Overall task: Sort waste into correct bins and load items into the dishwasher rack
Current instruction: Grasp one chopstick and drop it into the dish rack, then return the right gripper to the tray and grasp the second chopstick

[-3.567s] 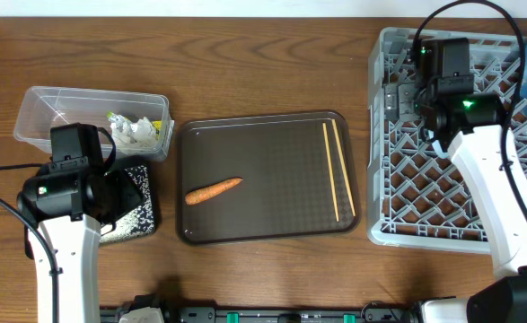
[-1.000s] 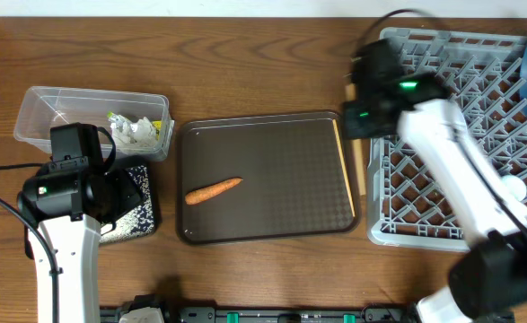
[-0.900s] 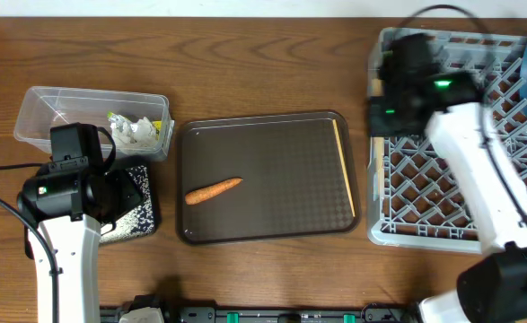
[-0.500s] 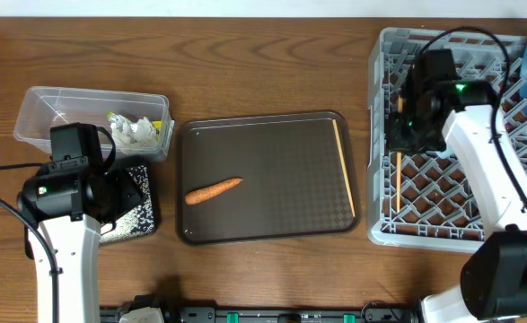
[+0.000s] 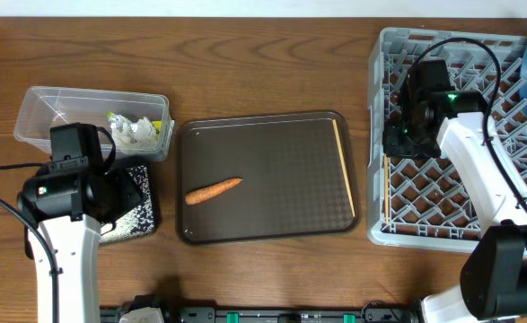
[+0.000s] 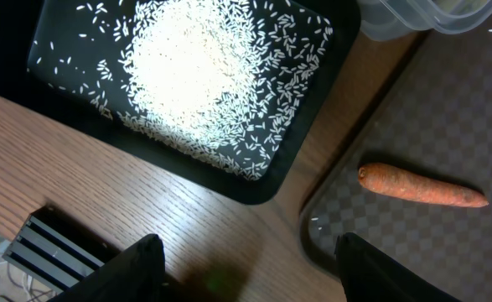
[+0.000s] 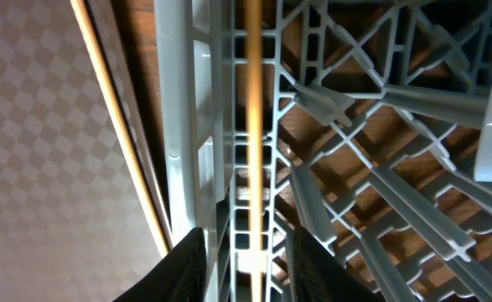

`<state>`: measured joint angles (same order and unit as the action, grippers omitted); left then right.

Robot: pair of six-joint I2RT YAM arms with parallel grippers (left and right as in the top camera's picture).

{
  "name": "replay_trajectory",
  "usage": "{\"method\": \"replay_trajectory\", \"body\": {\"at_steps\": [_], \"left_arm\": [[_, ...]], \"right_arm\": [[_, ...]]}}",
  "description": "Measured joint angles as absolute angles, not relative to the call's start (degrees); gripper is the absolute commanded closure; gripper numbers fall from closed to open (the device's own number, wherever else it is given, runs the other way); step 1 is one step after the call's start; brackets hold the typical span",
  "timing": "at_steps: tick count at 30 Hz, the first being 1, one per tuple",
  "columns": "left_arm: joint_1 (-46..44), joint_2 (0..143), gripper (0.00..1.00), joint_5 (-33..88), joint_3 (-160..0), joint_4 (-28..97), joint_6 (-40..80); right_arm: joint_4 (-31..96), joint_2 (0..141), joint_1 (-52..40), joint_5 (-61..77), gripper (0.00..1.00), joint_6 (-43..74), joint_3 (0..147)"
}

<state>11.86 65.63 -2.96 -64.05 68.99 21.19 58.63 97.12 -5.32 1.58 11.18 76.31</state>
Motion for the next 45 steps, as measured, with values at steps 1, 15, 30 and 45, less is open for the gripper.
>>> {"method": "replay_trajectory", "body": {"at_steps": [1, 15, 30, 45], "left_arm": [[11.86, 65.63, 0.32, -2.98, -64.05, 68.99, 21.19], [11.86, 65.63, 0.32, -2.96, -64.05, 69.01, 21.19], [11.86, 65.63, 0.32, -2.98, -64.05, 69.23, 21.19], [11.86, 65.63, 0.32, -2.96, -64.05, 69.23, 21.19]], "right_arm": [[58.63, 97.12, -5.43, 1.56, 0.66, 11.18, 76.31], [51.79, 96.66, -10.48, 2.96, 0.48, 11.09, 86.37], [52.18, 109.01, -18.13, 1.76, 0.48, 11.09, 84.6], [53.04, 117.01, -21.04, 1.45, 0.48, 11.09, 84.4]]}}
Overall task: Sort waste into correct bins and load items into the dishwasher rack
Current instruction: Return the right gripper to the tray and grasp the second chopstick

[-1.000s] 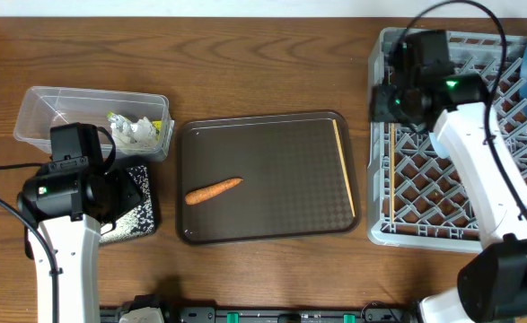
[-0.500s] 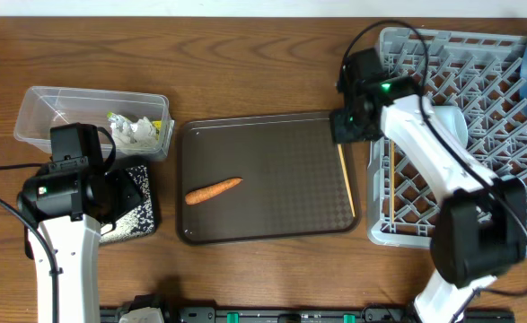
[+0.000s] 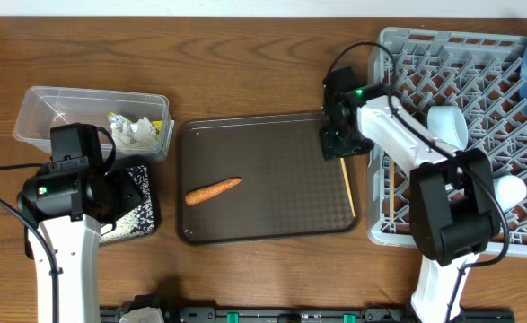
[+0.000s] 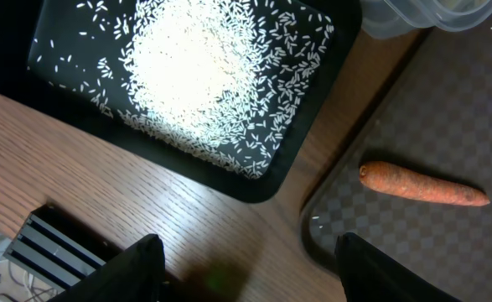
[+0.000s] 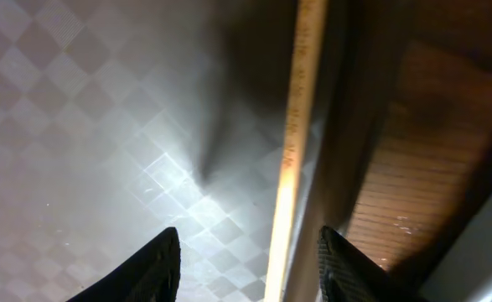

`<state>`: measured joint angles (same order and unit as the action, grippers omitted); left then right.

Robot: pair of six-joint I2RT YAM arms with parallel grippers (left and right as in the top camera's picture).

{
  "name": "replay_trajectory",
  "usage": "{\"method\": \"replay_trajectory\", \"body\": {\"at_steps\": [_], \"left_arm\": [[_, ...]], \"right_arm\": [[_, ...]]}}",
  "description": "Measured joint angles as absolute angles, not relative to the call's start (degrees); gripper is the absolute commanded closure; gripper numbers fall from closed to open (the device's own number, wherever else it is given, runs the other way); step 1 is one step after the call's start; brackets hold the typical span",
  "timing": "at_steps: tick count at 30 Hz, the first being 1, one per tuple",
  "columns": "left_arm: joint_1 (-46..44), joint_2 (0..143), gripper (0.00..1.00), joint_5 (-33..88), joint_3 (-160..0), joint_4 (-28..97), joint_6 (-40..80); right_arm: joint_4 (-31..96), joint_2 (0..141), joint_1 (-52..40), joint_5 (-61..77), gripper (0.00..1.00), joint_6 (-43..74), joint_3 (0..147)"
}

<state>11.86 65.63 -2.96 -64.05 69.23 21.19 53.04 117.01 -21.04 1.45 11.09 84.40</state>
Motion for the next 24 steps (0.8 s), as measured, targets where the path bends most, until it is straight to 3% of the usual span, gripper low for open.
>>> {"method": "replay_trajectory", "body": {"at_steps": [24], "left_arm": [[11.86, 65.65, 0.32, -2.96, -64.05, 69.65, 21.19]], "right_arm": [[50.61, 117.03, -22.41, -0.56, 0.48, 11.35, 78.96]]}}
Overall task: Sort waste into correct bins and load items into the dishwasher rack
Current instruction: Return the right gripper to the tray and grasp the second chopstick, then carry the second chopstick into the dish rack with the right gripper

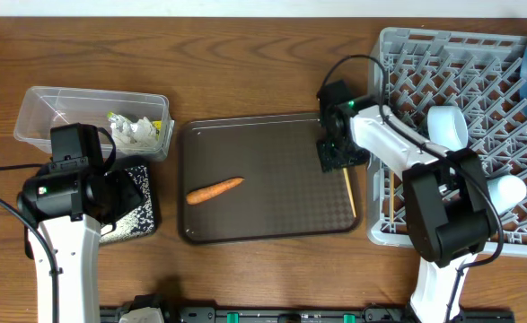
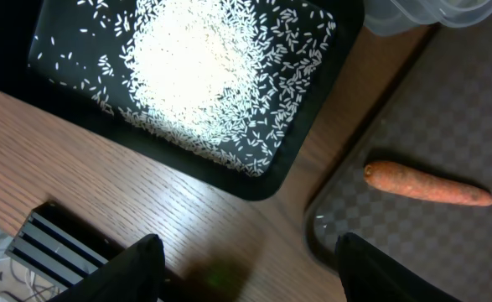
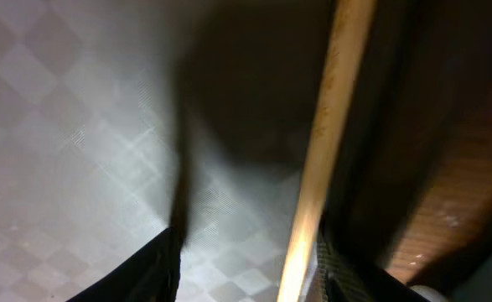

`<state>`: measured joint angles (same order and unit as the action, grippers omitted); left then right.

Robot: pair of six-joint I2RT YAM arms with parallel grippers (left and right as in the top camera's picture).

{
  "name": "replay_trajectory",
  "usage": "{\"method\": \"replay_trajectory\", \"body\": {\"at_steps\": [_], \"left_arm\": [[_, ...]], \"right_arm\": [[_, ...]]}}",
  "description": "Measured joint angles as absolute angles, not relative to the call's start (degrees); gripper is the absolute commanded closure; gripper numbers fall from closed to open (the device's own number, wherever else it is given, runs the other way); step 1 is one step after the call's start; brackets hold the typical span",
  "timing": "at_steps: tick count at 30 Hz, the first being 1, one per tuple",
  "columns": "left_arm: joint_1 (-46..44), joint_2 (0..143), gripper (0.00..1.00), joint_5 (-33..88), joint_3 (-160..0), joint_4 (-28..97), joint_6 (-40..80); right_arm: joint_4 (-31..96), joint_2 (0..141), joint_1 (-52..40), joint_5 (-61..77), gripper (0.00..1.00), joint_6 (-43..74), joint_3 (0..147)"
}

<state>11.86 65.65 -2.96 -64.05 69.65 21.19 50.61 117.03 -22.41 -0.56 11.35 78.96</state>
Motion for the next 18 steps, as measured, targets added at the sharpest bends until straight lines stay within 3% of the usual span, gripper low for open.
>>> {"method": "replay_trajectory", "body": {"at_steps": [2, 9, 18], "left_arm": [[11.86, 65.63, 0.32, -2.98, -64.05, 69.63, 21.19], [11.86, 65.63, 0.32, -2.98, -64.05, 69.69, 21.21], [11.86, 65.63, 0.32, -2.96, -64.05, 70.26, 21.19]], "right_arm": [[50.19, 116.88, -22.41, -0.51, 0.51, 11.51, 78.59], [50.28, 116.6, -22.41, -0.56, 0.96, 11.88, 78.13], [55.46, 116.9, -22.41, 0.91, 0.99, 13.45, 80.12]]}}
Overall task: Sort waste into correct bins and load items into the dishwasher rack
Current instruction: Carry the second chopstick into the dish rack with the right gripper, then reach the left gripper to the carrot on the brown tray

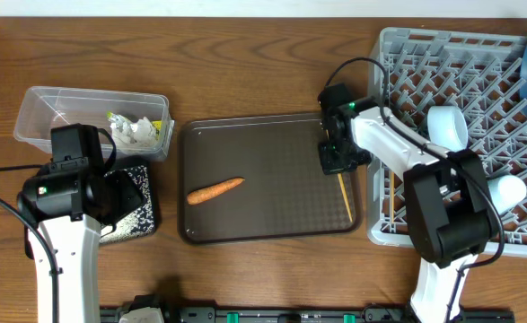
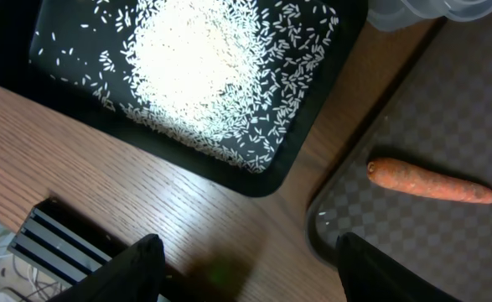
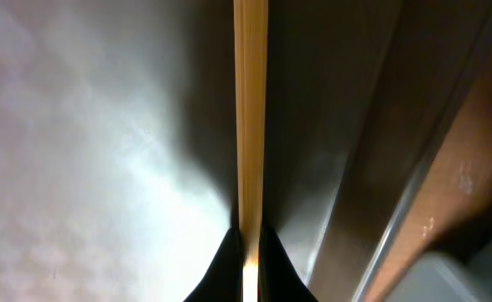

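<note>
A wooden chopstick (image 1: 346,197) lies along the right side of the dark tray (image 1: 272,152). My right gripper (image 1: 338,158) is down on the chopstick's far end and shut on it; the stick (image 3: 250,101) runs straight out from between the pinched fingers, gripper (image 3: 250,245). An orange carrot (image 1: 214,190) rests on the tray's left half, also the carrot (image 2: 432,181) in the left wrist view. My left gripper (image 2: 246,273) hangs open over bare wood between the black rice container (image 2: 195,75) and the tray, holding nothing.
A clear bin (image 1: 57,108) with crumpled waste stands at the back left, with the black rice container (image 1: 136,212) in front of it. The grey dishwasher rack (image 1: 443,54) fills the right side, carrying a white cup (image 1: 447,126) and a blue item.
My right gripper was open astride the chopstick and is now shut on it. The stick's near end sits slightly further from the tray's right rim. The left arm has barely moved.
My right gripper was open over a chopstick lying in the rack's left edge. Then it stood open above the second chopstick at the tray's right rim, then lower and astride it. Now it grips that stick. The left gripper stayed open by the rice container.
</note>
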`<state>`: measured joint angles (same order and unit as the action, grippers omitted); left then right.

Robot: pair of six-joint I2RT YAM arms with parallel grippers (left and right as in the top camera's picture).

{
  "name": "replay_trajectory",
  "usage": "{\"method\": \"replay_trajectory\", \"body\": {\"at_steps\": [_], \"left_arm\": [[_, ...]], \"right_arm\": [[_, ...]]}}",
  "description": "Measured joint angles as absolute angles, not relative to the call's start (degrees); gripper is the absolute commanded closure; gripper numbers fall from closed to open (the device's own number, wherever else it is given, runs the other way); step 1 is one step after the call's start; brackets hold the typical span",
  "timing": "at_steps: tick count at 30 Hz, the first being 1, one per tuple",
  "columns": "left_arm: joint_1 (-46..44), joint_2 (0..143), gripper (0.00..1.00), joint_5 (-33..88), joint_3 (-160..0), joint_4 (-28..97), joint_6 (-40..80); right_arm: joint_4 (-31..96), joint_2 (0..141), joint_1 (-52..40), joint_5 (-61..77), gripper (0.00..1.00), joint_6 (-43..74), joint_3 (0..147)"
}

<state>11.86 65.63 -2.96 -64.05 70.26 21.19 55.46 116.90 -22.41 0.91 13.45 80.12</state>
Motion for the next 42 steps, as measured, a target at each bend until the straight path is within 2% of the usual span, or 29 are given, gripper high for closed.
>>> {"method": "replay_trajectory", "body": {"at_steps": [10, 18, 24, 33, 35, 42], "left_arm": [[11.86, 65.63, 0.32, -2.96, -64.05, 70.3, 21.19], [11.86, 65.63, 0.32, -2.96, -64.05, 70.3, 21.19], [11.86, 65.63, 0.32, -2.98, -64.05, 70.3, 21.19], [11.86, 65.63, 0.32, -2.98, -64.05, 70.3, 21.19], [11.86, 65.65, 0.32, -2.98, -64.05, 70.3, 21.19], [11.86, 65.63, 0.32, -2.96, -64.05, 70.3, 21.19]], "right_arm": [[65.17, 113.86, -21.21, 1.74, 0.99, 12.49, 97.51], [68.4, 103.74, -10.83, 1.19, 0.99, 11.49, 100.99], [69.56, 103.66, -5.08, 1.13, 0.99, 10.59, 97.12], [62.24, 103.9, -5.37, 1.87, 0.99, 9.78, 82.89], [61.45, 104.01, -5.45, 1.91, 0.96, 9.8, 81.32], [61.52, 104.27, -5.58, 2.07, 0.74, 9.54, 80.75]]}}
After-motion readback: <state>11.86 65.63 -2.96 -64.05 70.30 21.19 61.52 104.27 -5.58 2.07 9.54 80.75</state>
